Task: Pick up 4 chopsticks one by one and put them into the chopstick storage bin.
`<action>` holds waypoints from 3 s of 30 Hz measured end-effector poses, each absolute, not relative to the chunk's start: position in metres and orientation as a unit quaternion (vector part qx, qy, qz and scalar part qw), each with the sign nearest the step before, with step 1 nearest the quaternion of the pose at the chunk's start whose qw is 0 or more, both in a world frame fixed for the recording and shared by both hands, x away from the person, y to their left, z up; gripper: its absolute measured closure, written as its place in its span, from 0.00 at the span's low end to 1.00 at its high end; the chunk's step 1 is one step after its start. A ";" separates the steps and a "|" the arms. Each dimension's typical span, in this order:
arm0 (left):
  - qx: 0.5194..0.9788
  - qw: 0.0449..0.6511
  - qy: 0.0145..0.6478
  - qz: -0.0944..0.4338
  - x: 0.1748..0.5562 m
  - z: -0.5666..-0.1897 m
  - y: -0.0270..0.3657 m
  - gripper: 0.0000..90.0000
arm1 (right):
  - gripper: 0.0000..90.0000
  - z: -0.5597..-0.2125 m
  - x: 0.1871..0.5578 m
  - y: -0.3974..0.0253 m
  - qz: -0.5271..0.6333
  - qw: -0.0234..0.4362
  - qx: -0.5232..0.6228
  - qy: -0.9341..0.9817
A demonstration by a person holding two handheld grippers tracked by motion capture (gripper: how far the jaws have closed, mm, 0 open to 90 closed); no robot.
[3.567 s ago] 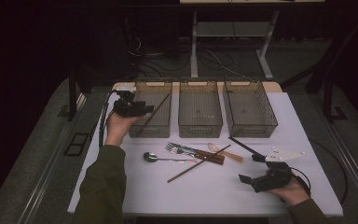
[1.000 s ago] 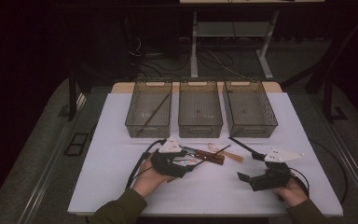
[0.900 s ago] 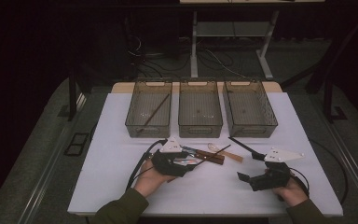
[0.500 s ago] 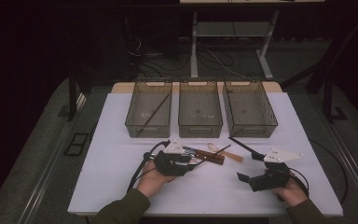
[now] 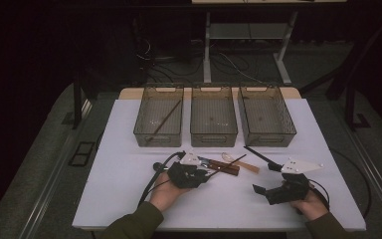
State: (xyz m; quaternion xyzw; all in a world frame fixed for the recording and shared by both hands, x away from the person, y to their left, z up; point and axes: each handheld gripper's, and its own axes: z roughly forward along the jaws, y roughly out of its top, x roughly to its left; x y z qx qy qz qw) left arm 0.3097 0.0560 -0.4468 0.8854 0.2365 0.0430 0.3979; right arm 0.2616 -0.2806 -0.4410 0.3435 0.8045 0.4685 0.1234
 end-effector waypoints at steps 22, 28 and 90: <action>0.895 0.382 0.222 0.063 0.308 -0.451 0.050 0.89 | 0.03 -0.441 0.261 -0.280 0.466 0.125 0.342 0.806; 0.893 0.385 0.224 0.061 0.308 -0.451 0.050 0.92 | 0.03 -0.441 0.261 -0.279 0.464 0.125 0.341 0.808; 0.876 0.431 0.213 0.040 0.317 -0.420 0.097 0.94 | 0.03 -0.441 0.261 -0.280 0.466 0.124 0.339 0.808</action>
